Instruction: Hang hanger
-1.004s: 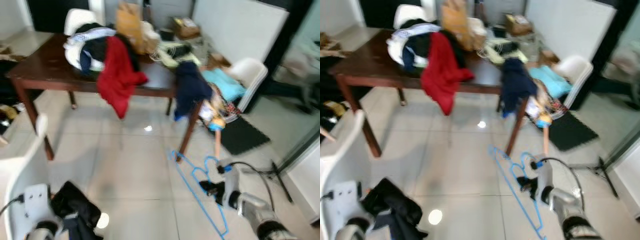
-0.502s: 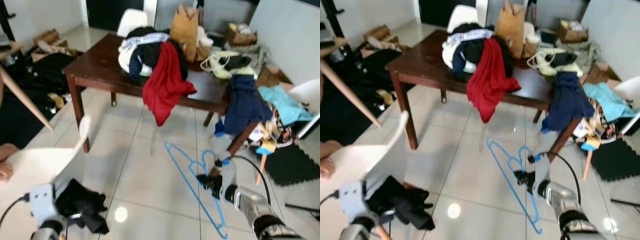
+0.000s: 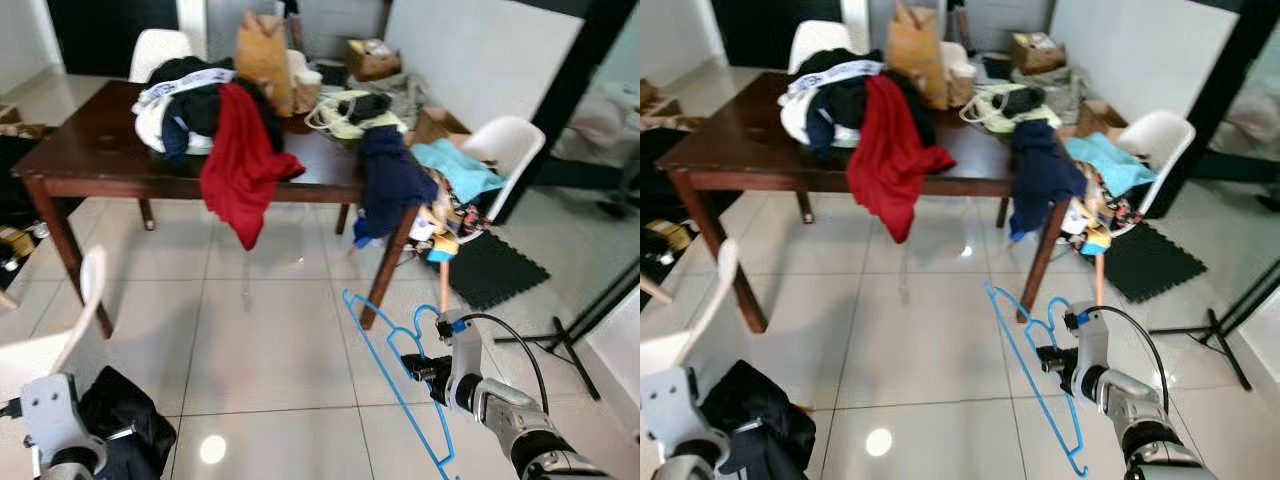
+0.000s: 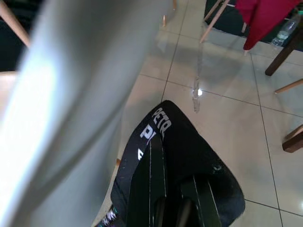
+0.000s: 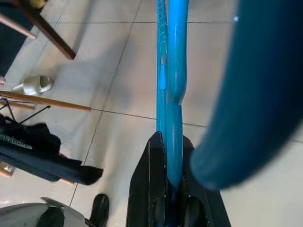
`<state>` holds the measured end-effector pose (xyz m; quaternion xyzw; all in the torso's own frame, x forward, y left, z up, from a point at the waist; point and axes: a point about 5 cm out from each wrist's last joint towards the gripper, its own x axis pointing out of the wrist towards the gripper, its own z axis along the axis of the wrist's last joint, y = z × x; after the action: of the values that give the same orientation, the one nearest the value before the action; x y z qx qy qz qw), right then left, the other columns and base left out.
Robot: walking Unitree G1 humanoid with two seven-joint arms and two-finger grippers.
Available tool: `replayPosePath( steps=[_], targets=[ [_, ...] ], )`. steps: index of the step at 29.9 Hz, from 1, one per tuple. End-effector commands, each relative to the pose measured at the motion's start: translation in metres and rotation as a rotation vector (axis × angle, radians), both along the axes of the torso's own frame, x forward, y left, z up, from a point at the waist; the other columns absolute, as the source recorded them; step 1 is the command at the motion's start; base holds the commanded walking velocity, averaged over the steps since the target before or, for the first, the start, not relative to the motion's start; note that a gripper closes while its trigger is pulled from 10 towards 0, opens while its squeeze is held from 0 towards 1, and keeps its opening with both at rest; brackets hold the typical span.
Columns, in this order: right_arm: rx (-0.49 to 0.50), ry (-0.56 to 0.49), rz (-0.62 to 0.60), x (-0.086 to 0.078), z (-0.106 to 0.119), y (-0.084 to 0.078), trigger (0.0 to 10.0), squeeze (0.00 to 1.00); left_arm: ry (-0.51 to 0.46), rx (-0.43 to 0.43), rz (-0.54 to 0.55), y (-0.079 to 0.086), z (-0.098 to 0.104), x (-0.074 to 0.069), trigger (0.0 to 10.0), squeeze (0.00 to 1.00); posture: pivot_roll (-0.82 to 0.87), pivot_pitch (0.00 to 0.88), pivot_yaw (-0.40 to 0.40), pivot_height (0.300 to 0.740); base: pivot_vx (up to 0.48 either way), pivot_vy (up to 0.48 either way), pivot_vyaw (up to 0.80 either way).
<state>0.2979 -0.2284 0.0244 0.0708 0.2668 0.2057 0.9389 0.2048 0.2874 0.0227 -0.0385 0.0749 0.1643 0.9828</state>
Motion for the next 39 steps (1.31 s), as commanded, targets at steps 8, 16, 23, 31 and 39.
replayPosePath(
  steps=[8,16,23,31,39],
  targets=[
    [0.006,-0.017,-0.013,0.002,0.002,0.0,10.0,0.0,-0.009,-0.012,-0.112,-0.021,0.001,0.015,10.0,0.0,0.05,0.023,-0.118,0.74,0.0,0.0,-0.5],
    [0.007,-0.013,-0.014,0.001,0.001,0.0,10.0,0.0,-0.005,-0.012,-0.111,-0.02,0.0,0.015,10.0,0.0,0.05,0.018,-0.115,0.74,0.0,0.0,0.0],
    [0.001,-0.007,-0.006,0.001,0.001,0.0,10.0,0.0,-0.007,-0.008,-0.112,-0.02,0.0,0.014,10.0,0.0,0.05,0.019,-0.119,0.74,0.0,0.0,-0.69],
    [0.002,-0.019,-0.017,0.001,0.001,-0.001,10.0,0.0,-0.04,0.019,-0.096,-0.019,0.005,0.014,10.0,0.0,0.05,0.016,-0.114,0.74,0.301,0.0,-0.2],
    [-0.052,-0.091,0.03,0.018,0.015,0.016,10.0,0.0,-0.306,0.148,-0.217,-0.049,0.086,0.046,10.0,0.0,0.07,0.012,-0.13,0.74,0.48,0.0,0.0]
  ],
)
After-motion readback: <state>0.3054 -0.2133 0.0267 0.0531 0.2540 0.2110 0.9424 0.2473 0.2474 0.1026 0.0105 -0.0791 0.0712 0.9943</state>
